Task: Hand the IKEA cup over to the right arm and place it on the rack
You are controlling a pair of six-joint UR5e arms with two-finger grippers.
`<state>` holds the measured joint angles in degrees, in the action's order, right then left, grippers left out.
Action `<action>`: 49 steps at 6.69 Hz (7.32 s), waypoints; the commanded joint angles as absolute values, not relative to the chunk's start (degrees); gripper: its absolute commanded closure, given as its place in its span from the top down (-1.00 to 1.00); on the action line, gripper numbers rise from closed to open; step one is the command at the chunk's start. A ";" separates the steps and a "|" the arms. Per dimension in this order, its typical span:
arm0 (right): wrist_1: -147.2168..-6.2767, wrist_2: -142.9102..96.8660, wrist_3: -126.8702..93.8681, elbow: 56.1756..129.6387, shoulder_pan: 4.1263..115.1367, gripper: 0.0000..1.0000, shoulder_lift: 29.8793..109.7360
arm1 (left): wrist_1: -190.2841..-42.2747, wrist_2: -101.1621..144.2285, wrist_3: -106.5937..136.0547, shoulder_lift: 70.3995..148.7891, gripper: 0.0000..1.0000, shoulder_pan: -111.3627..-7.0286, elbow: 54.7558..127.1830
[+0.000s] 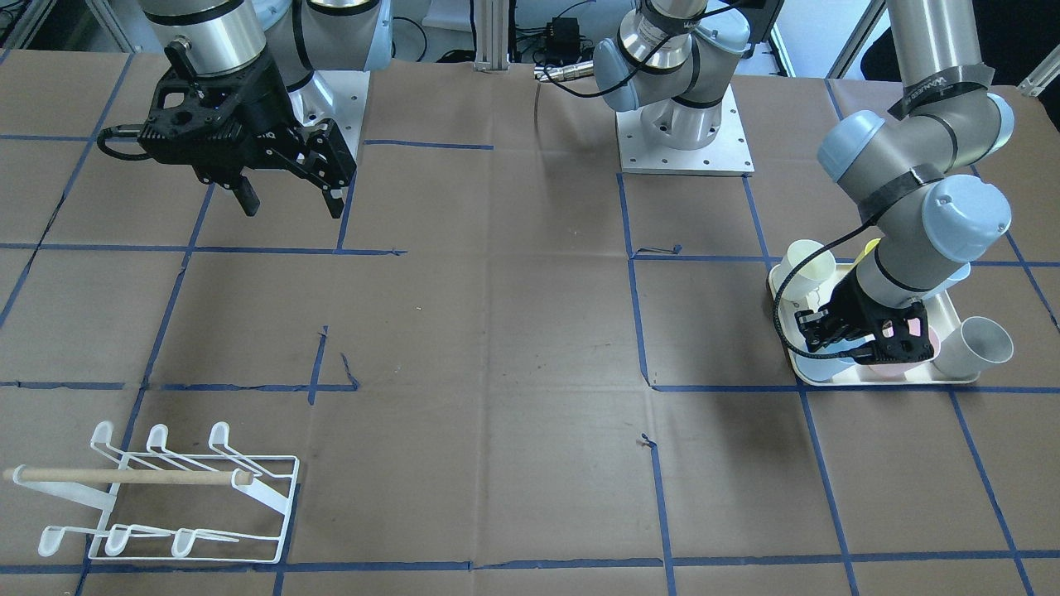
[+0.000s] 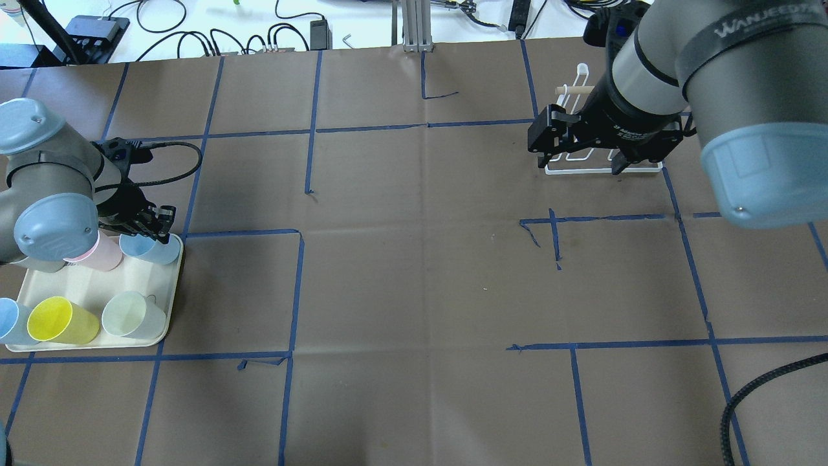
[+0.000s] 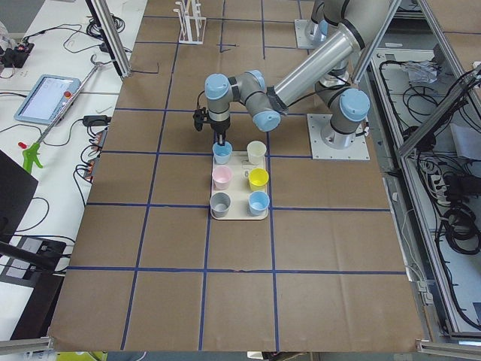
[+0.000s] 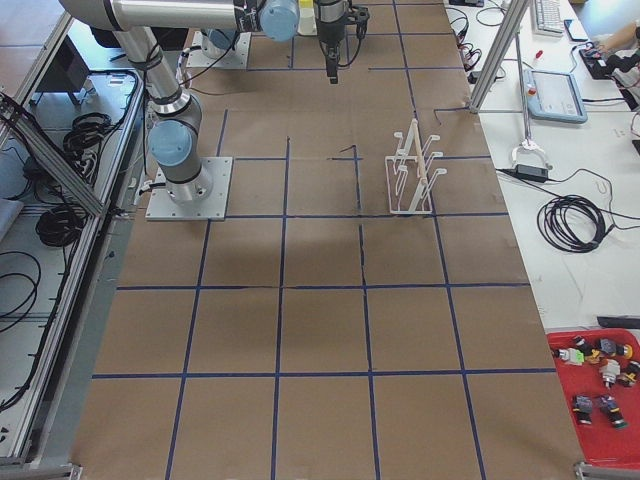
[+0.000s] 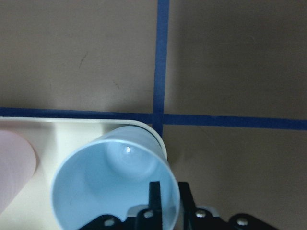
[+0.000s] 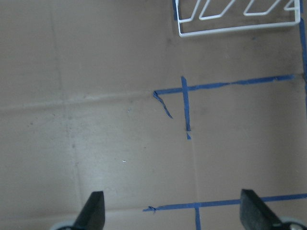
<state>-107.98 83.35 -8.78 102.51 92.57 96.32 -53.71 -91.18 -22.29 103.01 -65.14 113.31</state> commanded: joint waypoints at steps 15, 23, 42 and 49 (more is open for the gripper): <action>-196.87 53.00 -83.23 137.37 91.85 1.00 96.41 | -21.45 -29.75 -21.97 95.62 -1.00 -78.75 113.51; -195.82 57.65 -88.24 137.81 92.64 1.00 96.33 | 23.82 -28.13 -8.18 103.98 -0.93 -87.45 126.56; -195.64 69.61 -95.27 121.21 103.62 0.98 79.02 | 25.22 -28.21 -7.82 103.45 -0.86 -87.54 127.71; -195.64 69.87 -95.27 118.92 104.77 0.49 77.08 | 25.92 -28.21 -7.82 103.80 -0.83 -87.54 127.71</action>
<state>-195.64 70.03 -95.34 118.94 104.76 77.10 25.58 -28.21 -7.82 103.64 -87.54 127.70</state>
